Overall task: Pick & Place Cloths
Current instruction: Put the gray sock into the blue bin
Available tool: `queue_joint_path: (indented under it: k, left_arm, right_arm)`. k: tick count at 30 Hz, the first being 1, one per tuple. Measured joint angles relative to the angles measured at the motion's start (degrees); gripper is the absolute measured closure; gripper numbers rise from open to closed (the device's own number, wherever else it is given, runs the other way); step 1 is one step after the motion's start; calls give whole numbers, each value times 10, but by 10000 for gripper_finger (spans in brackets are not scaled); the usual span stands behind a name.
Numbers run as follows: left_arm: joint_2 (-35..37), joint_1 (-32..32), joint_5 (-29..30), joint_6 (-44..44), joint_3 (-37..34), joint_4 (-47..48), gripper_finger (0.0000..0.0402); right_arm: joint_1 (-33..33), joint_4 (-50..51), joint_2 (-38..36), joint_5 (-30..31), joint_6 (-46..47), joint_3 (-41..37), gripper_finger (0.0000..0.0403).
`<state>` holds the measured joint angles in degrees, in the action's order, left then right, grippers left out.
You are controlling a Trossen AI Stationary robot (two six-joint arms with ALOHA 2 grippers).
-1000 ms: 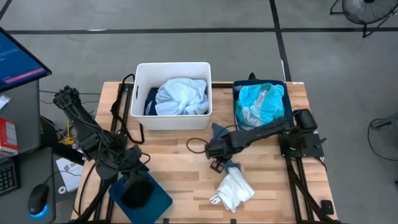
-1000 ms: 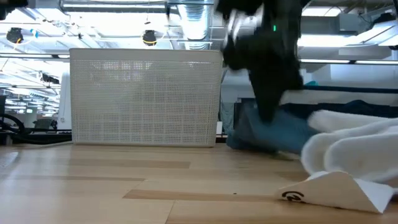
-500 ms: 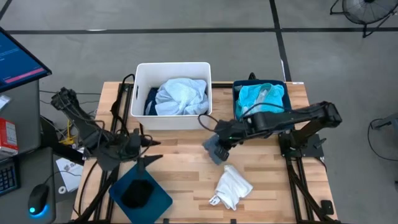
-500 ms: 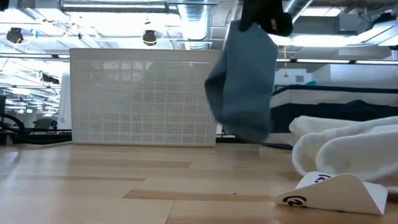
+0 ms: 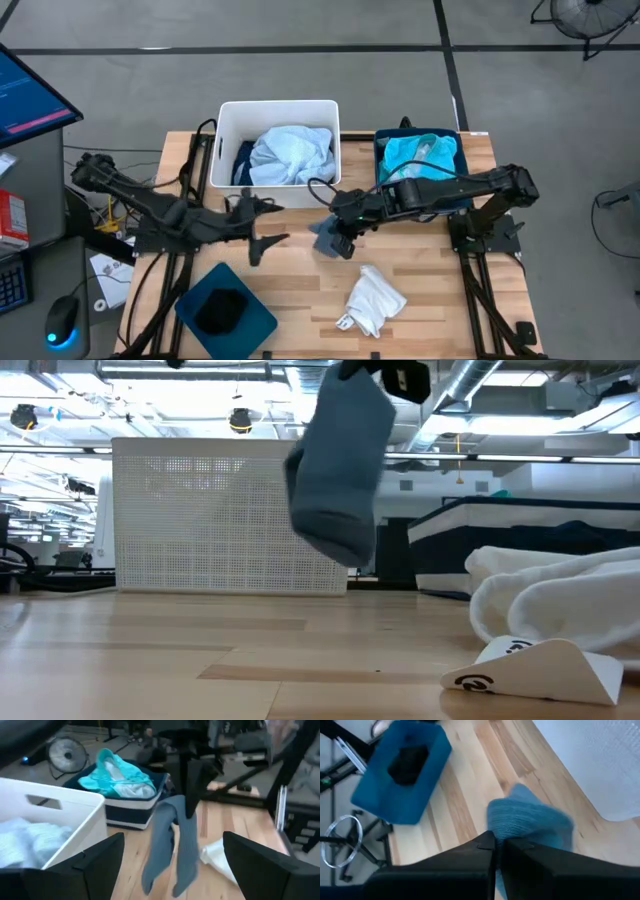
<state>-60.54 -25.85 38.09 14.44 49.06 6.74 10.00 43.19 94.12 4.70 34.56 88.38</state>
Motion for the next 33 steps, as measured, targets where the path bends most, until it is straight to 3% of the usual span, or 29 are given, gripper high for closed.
queue_joint_path:
  k: [9,21,25,29,33]
  left_arm:
    - [-108,56,-100,-21,-1,-101,80]
    - [-205,122,-134,-22,-1,-213,80]
    - [-221,144,-194,-22,-1,-257,86]
    - [-228,152,-224,0,-1,-262,130]
    - [-225,151,-226,10,-1,-262,223]
  right_arm:
    - [-10,-27,2,-2,-23,6,403]
    - [-14,-33,0,-23,-56,7,403]
    - [-14,-34,0,-32,-66,7,402]
    - [-14,-34,0,-34,-67,7,402]
    - [-14,-35,0,-33,-78,7,402]
